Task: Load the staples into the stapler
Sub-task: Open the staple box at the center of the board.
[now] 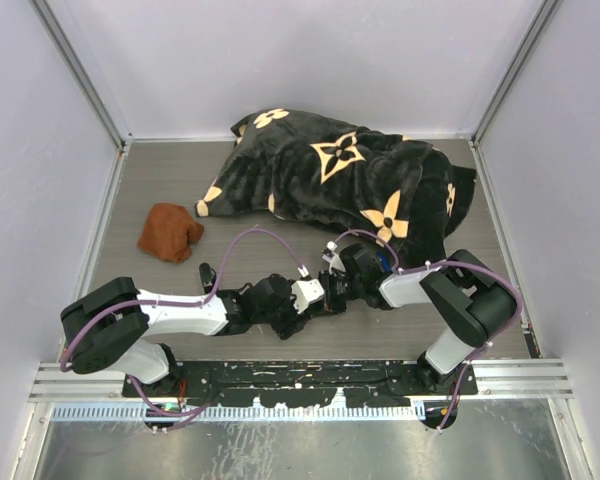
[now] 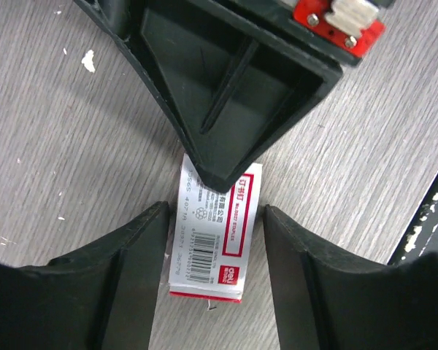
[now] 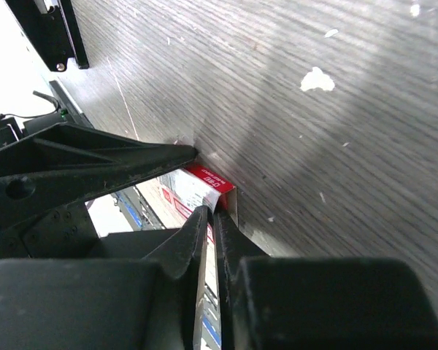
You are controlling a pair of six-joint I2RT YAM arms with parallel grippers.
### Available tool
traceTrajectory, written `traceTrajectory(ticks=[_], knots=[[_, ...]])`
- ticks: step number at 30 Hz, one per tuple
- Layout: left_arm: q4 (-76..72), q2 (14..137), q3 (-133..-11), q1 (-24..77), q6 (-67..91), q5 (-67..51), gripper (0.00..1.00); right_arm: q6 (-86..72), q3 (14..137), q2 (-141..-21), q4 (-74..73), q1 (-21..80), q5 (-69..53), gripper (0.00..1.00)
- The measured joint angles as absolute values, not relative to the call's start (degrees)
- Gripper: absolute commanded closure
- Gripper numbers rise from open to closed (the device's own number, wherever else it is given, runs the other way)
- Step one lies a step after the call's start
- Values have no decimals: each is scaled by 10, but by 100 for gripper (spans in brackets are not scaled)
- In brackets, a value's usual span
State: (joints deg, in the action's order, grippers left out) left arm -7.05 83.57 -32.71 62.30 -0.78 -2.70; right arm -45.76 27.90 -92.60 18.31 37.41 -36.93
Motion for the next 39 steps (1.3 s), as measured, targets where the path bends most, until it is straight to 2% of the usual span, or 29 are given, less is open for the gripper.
traceTrajectory(ticks=[4,10,12,16,22,29,39], knots=[[-73,835,-327,623,-1,-13,20,-462,277,-921,185,382,-364,97],[-68,775,-326,623,54,20,15,-470,261,-902,192,383,-340,100],[-65,736,-326,622,90,38,18,-479,250,-893,201,383,-330,100],[-47,674,-327,608,204,70,33,-495,225,-869,222,383,-303,100],[16,660,-321,557,394,78,45,-514,202,-850,241,383,-270,100],[80,675,-303,546,531,76,57,-521,197,-849,253,383,-259,100],[93,739,-303,546,589,71,63,-523,197,-849,253,383,-257,100]])
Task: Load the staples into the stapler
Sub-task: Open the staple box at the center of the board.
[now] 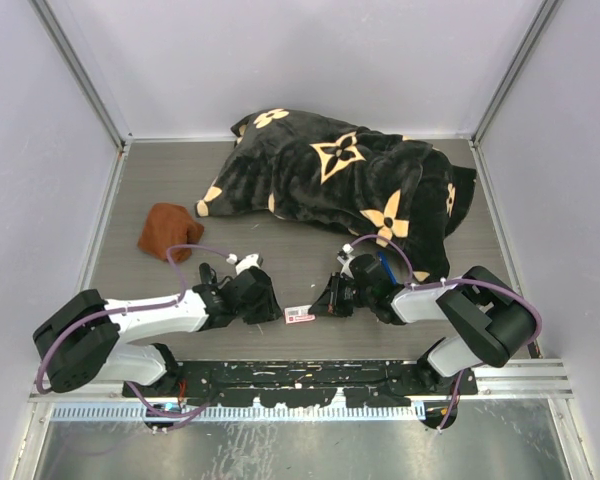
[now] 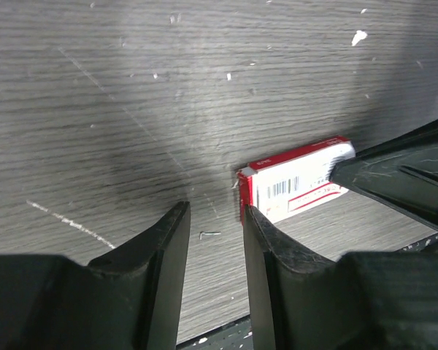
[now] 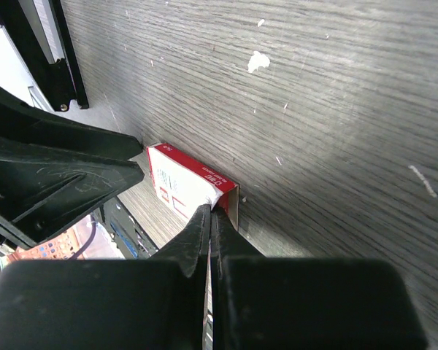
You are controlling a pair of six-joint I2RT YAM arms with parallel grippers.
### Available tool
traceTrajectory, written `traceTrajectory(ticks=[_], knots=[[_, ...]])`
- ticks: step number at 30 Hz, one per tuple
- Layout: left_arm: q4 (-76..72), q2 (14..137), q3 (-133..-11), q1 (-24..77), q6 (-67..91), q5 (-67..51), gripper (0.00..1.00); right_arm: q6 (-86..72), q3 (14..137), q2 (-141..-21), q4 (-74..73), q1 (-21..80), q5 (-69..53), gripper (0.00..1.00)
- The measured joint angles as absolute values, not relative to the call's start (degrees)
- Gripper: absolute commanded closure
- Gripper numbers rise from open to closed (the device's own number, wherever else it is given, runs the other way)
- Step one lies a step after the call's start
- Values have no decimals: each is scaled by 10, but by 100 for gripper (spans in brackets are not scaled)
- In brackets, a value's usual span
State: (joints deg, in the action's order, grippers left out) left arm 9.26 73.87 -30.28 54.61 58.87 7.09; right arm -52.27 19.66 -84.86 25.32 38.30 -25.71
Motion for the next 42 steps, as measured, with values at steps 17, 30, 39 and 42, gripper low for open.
traceTrajectory(ticks=[17,30,39,42], knots=[[60,763,-307,546,593,57,64,-522,197,-848,254,383,-257,100],[69,799,-336,546,577,40,78,-522,197,-848,253,383,-256,100],[92,799,-342,546,573,42,83,-522,197,-848,253,383,-256,100],[97,799,-344,546,570,43,85,-522,197,-848,253,383,-256,100]])
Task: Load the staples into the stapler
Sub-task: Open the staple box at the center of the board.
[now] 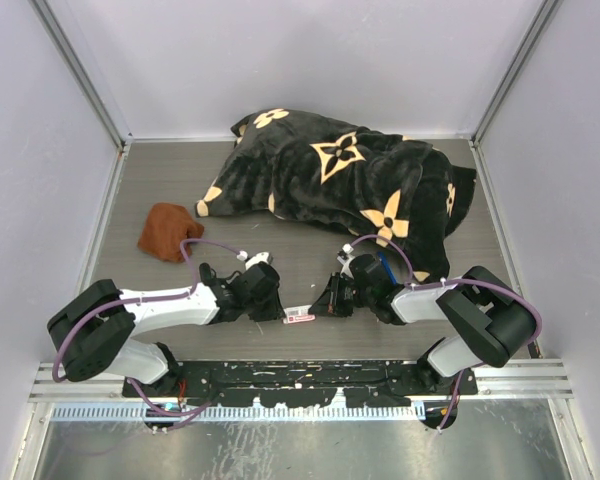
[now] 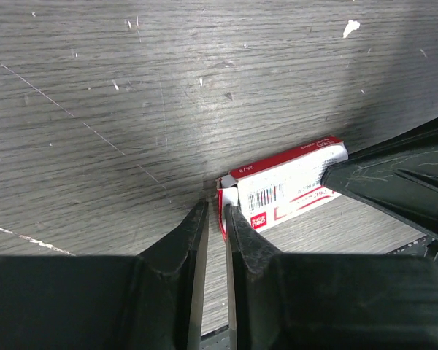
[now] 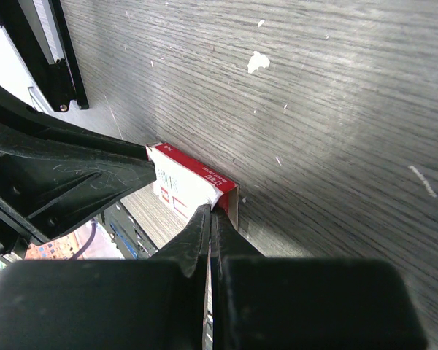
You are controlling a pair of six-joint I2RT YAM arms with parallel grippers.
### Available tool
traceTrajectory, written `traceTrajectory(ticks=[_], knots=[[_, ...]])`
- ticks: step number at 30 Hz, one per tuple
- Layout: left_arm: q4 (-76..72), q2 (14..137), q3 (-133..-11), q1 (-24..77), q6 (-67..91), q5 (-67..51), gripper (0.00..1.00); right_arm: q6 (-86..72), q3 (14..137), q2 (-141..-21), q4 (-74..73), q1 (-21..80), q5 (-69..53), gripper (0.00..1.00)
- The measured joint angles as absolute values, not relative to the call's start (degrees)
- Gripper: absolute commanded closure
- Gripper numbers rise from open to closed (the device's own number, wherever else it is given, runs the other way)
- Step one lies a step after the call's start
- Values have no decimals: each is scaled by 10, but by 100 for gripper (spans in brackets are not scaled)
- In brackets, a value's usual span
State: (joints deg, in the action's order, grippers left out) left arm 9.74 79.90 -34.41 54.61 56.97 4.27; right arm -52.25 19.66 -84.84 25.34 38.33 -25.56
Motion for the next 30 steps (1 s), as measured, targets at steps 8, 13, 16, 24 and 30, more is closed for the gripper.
traceTrajectory(ticks=[8,13,16,24,30], knots=[[101,807,-351,546,561,41,88,-522,197,-848,254,384,-255,100],[101,813,-356,546,561,37,91,-522,197,-848,253,384,-255,100],[100,815,-357,546,562,35,95,-522,197,-848,253,384,-255,100],[99,821,-362,544,564,30,100,-520,197,-843,248,384,-251,100],[100,821,-363,544,566,33,100,-515,196,-832,238,385,-240,100]])
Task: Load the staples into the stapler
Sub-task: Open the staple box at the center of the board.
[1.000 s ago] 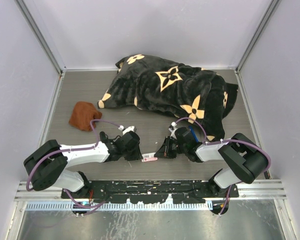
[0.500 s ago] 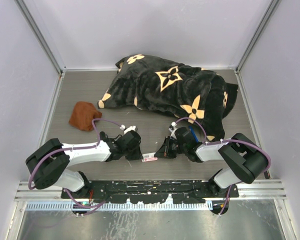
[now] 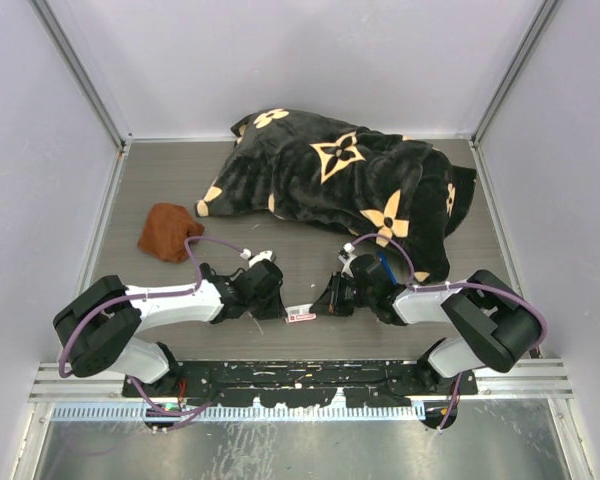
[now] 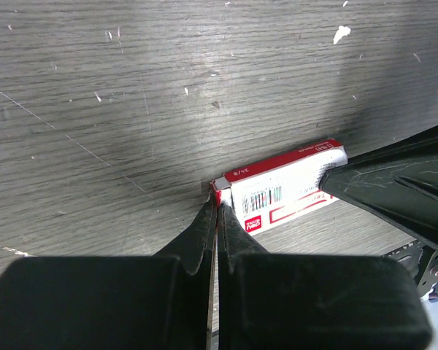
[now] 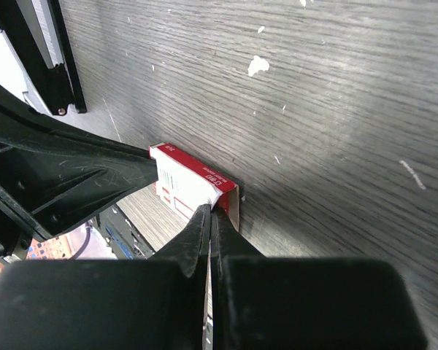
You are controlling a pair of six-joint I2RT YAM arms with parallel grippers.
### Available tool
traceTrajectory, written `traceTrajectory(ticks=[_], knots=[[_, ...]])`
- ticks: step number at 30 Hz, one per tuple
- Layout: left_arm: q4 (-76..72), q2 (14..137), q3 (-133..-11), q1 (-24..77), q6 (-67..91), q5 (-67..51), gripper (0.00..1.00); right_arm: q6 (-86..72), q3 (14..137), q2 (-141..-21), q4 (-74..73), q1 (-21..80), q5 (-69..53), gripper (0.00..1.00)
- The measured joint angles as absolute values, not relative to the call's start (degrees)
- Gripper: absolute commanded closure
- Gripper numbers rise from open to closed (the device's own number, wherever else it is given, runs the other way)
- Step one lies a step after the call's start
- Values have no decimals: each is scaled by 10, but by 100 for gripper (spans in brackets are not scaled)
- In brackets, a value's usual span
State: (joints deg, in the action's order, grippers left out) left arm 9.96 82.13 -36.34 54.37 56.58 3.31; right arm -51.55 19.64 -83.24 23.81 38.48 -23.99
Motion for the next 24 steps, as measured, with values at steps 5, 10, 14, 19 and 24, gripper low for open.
traceTrajectory(ticks=[5,10,14,19,24], knots=[[101,821,-364,544,567,41,100,-514,196,-823,234,385,-235,100],[110,821,-368,544,566,50,100,-514,195,-823,233,385,-234,100],[119,821,-371,544,566,56,100,-514,190,-821,233,384,-230,100],[129,819,-373,544,566,62,100,-514,187,-820,234,381,-230,100],[136,816,-374,543,563,66,100,-514,185,-815,233,379,-227,100]])
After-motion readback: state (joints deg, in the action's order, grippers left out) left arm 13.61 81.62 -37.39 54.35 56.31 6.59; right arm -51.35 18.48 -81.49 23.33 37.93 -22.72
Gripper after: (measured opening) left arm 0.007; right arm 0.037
